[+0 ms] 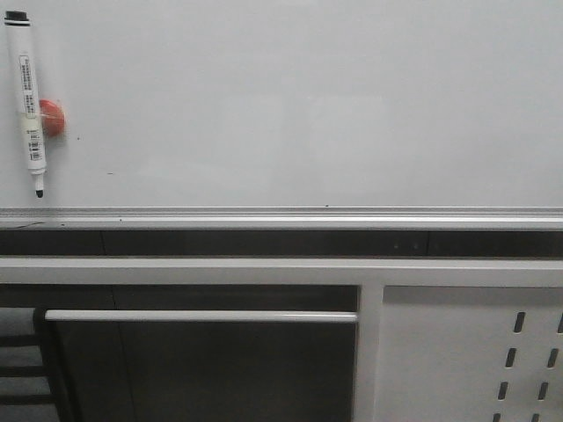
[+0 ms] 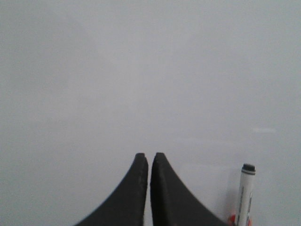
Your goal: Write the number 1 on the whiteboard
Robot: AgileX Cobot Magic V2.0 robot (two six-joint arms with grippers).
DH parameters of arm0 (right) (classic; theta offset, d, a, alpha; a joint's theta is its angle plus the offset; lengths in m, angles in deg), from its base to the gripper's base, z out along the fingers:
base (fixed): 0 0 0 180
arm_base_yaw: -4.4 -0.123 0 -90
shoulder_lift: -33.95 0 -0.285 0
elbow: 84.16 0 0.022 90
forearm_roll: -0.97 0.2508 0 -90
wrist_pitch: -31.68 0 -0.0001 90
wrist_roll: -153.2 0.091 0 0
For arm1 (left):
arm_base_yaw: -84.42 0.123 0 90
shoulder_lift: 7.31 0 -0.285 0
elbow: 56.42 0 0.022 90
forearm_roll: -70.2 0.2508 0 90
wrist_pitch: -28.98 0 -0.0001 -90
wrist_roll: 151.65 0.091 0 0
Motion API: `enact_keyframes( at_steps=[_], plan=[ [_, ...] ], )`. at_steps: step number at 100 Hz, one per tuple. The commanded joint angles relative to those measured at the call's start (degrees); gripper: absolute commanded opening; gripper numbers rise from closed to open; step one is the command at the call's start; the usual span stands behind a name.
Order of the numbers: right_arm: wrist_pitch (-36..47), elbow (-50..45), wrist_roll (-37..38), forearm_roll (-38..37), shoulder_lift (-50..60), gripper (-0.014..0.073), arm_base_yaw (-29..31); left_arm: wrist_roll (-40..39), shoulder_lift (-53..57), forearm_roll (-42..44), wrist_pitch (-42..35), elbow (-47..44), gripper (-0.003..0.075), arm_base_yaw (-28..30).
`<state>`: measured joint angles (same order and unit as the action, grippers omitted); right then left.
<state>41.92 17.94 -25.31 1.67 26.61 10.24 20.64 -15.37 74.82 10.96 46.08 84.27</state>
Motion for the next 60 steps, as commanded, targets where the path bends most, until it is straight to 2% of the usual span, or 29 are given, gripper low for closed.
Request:
enact_keyframes(
  at_steps=[1, 13, 24, 31, 37, 51, 60],
  plan=[
    [7.26, -1.64, -0.23, 0.07, -0.04, -0.0071, -0.12, -0.33, -1.21, -0.07, -7.62, -1.27, -0.0018, 0.16],
    [6.7, -1.64, 1.22, 0.45, -0.04, -0.0071, -0.12, -0.45, -1.21, -1.29, -10.08, -1.27, -0.0018, 0.16],
    [5.37, -1.64, 9.19, 0.55, -0.04, -0.0071, -0.12, -0.92, -1.21, -3.68, -10.21, -1.0, -0.0018, 0.15],
    [4.6, -1.42, 16.46, 0.55, -0.04, -0.0071, -0.23, -4.89, -1.21, -3.72, -9.48, 0.14, -0.0018, 0.15],
    [2.47, -0.35, 19.99, 0.31, -0.04, -0.0071, -0.77, -6.71, -1.21, -3.2, -4.85, 2.36, -0.0018, 0.15],
    [-9.2, 5.17, 19.99, 0.31, -0.04, -0.0071, -3.29, -6.71, -1.54, -2.75, 12.69, 9.86, -0.0018, 0.15],
    [-11.79, 8.4, 19.75, -0.38, -0.04, -0.0071, -5.27, -6.71, -2.26, -2.75, 14.06, 12.93, -0.0018, 0.15]
  ],
)
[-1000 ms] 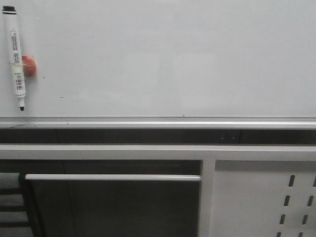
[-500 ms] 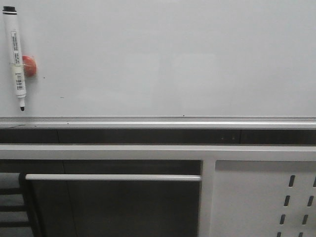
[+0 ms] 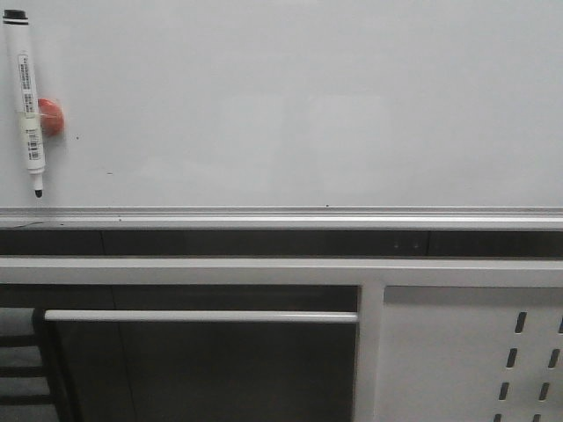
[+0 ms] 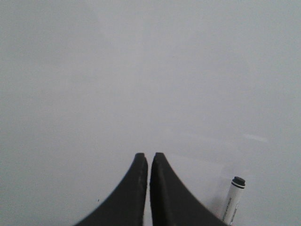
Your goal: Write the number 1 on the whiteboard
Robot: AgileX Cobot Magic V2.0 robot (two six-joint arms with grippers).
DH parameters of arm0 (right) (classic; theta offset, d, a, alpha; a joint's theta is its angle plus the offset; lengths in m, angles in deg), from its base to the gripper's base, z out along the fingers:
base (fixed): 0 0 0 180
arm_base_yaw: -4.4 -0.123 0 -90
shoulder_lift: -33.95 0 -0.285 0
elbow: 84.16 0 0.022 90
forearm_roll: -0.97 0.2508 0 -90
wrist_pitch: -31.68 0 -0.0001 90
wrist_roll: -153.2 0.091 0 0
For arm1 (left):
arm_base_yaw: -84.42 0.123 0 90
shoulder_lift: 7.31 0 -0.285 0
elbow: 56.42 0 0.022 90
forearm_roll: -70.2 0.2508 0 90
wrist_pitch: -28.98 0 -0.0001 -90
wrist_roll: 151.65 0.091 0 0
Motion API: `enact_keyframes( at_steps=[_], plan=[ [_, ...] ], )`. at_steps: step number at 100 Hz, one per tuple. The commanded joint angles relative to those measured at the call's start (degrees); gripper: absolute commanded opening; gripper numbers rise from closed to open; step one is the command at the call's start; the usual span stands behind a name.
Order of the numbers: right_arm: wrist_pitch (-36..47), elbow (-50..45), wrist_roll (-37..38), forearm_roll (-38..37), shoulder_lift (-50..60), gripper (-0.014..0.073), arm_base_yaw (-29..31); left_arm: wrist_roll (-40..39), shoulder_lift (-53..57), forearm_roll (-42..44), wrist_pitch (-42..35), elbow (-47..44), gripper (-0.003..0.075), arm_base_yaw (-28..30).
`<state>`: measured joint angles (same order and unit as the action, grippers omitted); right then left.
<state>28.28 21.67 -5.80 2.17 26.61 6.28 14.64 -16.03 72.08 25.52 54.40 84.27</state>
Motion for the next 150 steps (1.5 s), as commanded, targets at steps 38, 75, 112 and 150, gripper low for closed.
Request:
enact_keyframes(
  at_steps=[38, 75, 112, 150],
  plan=[
    [-16.06, 18.67, -2.67, -3.38, -6.12, -0.0071, -5.91, -0.71, -8.76, -0.42, 7.87, 12.47, -0.0018, -2.77],
    [-26.4, 31.79, -7.36, -3.38, -18.47, -0.0071, -6.01, -0.58, -23.05, -3.54, 11.19, 22.0, -0.0018, -10.0],
    [-32.67, 40.39, -11.16, -2.5, -29.36, -0.0071, -6.01, -0.58, -25.89, -3.76, 9.84, 19.79, -0.0018, -19.69],
    [-27.01, 40.57, -12.54, -1.81, -29.94, -0.0071, -6.01, -0.49, -25.89, -0.21, -15.79, 0.87, -0.0002, -21.28]
  ],
)
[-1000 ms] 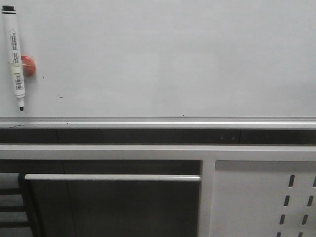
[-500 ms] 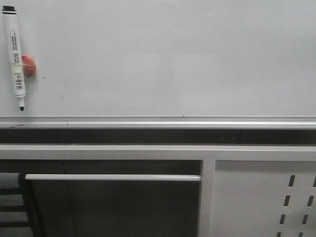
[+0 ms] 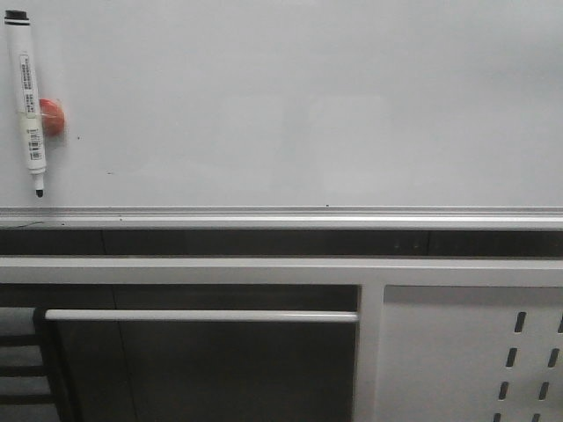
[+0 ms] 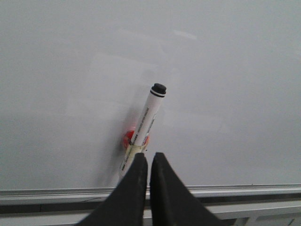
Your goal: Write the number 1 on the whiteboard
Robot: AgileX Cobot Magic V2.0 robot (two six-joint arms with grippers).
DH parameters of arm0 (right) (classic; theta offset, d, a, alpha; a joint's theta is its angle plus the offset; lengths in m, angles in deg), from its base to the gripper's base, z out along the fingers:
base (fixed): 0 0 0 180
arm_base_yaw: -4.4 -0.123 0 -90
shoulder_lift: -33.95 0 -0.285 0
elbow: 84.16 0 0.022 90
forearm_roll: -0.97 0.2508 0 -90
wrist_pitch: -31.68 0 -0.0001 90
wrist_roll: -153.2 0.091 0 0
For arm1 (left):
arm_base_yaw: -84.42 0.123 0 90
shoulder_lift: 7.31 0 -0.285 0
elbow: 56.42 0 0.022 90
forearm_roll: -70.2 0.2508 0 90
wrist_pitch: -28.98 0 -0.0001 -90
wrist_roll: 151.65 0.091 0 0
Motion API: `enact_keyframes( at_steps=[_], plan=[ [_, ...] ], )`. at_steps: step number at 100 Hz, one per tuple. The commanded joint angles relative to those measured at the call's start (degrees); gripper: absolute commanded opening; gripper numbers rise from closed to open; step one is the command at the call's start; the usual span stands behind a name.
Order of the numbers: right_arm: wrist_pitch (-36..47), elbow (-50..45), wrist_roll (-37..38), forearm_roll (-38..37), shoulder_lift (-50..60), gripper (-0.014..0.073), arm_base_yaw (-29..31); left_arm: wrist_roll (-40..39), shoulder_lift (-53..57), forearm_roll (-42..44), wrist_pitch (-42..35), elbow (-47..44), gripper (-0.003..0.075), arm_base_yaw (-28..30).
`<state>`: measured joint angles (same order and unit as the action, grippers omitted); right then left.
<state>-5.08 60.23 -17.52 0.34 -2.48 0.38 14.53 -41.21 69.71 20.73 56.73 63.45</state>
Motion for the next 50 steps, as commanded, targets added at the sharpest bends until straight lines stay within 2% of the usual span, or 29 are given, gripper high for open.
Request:
enact_keyframes(
  at_steps=[1, 11, 30, 41, 50],
  plan=[
    [6.36, 2.02, -0.82, 0.02, -0.85, -0.0071, -0.11, -0.38, -0.71, 2.77, -11.28, -1.91, 0.0, -0.47],
    [4.85, 2.02, -0.82, 1.0, -0.85, -0.0071, -0.11, -0.25, -0.71, 6.25, -13.21, -3.65, 0.0069, -0.35],
    [4.61, 2.02, -0.82, 1.41, -0.96, -0.0071, -0.11, 0.14, -2.57, 10.38, -14.41, -3.75, 0.0305, -0.35],
    [4.61, 2.02, -0.82, 2.01, -0.96, -0.0071, -0.11, 0.14, -6.38, 10.39, -16.31, -3.75, 0.0328, -0.35],
    [4.61, 2.02, -0.82, 2.15, -0.96, -0.0071, -0.11, 3.86, -11.12, 10.81, -22.89, -3.75, 0.0328, -0.35]
  ],
)
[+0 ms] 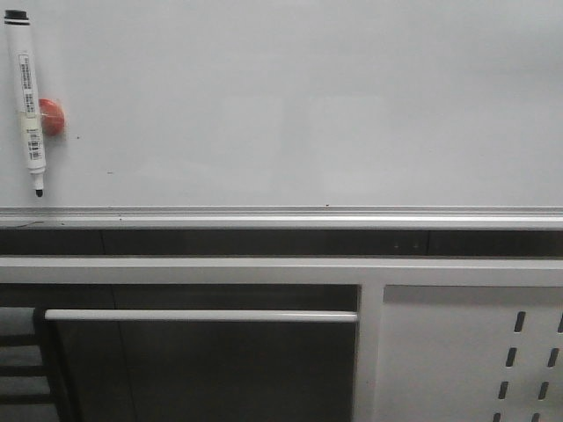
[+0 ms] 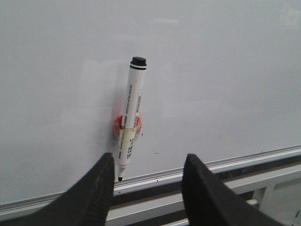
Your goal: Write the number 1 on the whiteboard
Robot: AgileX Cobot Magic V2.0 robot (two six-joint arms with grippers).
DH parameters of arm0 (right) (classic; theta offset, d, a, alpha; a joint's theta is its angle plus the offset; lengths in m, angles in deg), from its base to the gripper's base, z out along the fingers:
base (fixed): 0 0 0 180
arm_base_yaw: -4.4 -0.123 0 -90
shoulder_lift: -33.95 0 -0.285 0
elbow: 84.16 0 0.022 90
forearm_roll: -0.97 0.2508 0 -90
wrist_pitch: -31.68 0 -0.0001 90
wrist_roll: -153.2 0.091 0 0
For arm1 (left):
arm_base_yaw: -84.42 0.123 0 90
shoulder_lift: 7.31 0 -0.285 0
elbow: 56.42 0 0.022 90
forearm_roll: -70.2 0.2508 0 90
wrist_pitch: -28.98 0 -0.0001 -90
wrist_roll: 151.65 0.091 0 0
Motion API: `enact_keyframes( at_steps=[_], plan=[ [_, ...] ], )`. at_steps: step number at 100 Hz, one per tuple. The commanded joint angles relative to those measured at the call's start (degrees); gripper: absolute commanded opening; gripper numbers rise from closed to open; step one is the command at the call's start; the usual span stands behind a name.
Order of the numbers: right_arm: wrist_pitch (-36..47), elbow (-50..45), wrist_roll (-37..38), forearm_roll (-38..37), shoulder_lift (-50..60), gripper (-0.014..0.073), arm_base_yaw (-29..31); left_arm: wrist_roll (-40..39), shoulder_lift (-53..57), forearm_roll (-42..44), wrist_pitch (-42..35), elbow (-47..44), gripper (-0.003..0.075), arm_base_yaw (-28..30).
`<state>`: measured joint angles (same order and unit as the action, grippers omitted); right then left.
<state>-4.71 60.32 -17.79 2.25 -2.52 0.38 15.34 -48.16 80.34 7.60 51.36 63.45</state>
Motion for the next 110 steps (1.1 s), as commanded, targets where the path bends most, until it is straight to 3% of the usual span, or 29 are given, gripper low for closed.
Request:
enact_keyframes(
  at_steps=[1, 19, 33, 58, 72, 110],
  plan=[
    [4.25, 1.92, -0.55, 0.24, -0.93, -0.0071, -0.11, 3.85, -5.03, 0.18, -10.82, 1.62, 0.0328, -0.35],
    [4.54, 1.92, -0.55, 0.75, -0.93, -0.0071, -0.11, 4.32, -17.98, -3.93, -19.14, 1.62, 0.0328, -0.35],
    [4.79, 1.92, -0.55, 0.75, -0.93, -0.0071, -0.11, 5.26, -29.8, -9.46, -34.44, 1.62, 0.0328, -0.21],
    [5.29, 1.92, -0.55, 0.79, -0.93, -0.0071, -0.11, 5.26, -50.63, -9.17, -56.48, 1.72, 0.0328, -0.31],
    [5.29, 1.92, -0.55, 0.79, -0.93, -0.0071, -0.11, 5.26, -56.22, -7.76, -56.7, 2.88, 0.0328, -0.31],
    [6.03, 1.92, -0.55, 0.79, -0.93, -0.0071, -0.11, 6.59, -55.74, -8.74, -56.7, 5.87, 0.0328, -0.31]
  ],
)
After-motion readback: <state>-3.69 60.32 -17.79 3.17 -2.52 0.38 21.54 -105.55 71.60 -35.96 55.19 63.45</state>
